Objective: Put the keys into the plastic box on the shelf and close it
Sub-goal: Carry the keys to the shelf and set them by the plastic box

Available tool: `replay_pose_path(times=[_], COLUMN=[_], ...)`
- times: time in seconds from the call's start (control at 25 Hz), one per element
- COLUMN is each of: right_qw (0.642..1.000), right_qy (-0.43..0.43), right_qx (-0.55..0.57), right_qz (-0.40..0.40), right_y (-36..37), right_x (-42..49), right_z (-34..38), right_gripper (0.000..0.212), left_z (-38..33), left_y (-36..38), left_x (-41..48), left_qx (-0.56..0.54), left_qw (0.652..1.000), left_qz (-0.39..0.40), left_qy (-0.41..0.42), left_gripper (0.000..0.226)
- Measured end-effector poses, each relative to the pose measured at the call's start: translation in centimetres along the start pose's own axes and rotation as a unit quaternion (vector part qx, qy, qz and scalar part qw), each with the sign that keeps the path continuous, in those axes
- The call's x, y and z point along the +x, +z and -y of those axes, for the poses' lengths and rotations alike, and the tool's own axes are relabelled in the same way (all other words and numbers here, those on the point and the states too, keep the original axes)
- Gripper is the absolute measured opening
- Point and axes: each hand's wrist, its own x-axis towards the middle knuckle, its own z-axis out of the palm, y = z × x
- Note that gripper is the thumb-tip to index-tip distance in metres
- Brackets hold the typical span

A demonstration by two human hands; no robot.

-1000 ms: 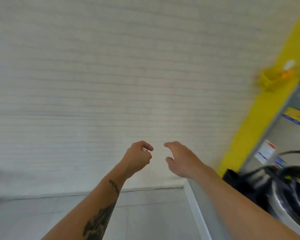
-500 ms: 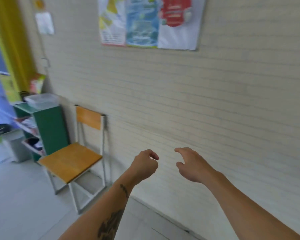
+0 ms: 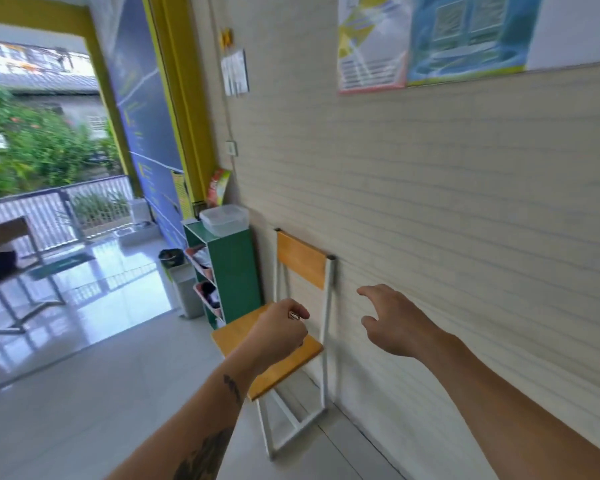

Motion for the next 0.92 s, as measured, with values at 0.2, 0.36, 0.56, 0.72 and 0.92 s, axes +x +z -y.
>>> replay_pose_path(times=[0.2,0.36,0.56,0.72,0.92], right_qw=[0.998,0.995,0.995,0.997,0.997], right_qy=[-0.052,-0.088,-0.091,-0.074,-0.057], right_qx=[0.014,0.010,0.001,0.012,0.019], right_qz=[0.017,0.042,0.040,0.036,0.048], right_y=[1.2,3.8,8.4,11.7,15.9], right_x=[13.5,21.3,29.7,35.9,43.4], right_z=[3.8,8.5,14.8,21.3,28.1], right_gripper=[0.058,0.056,0.057,0.060,0.062], left_z=[0.8,3.6,8.2,11.9,14.6], left_y=[-6.5,-11.8,-19.9,-27.6,-36.2], left_x=[8.2,13.2,21.0,27.1,33.1], left_qx=[-0.025,-0.040,-0.055,-0.045,-0.020], left_qw=[0.997,0.994,0.993,0.993,0.995], left_qz=[-0.066,-0.091,-0.099,-0.104,-0.094], left_qy=[-0.029,-0.042,-0.026,-0.024,-0.007], left_gripper=[0.027,0.027,0.025,0.033,0.028])
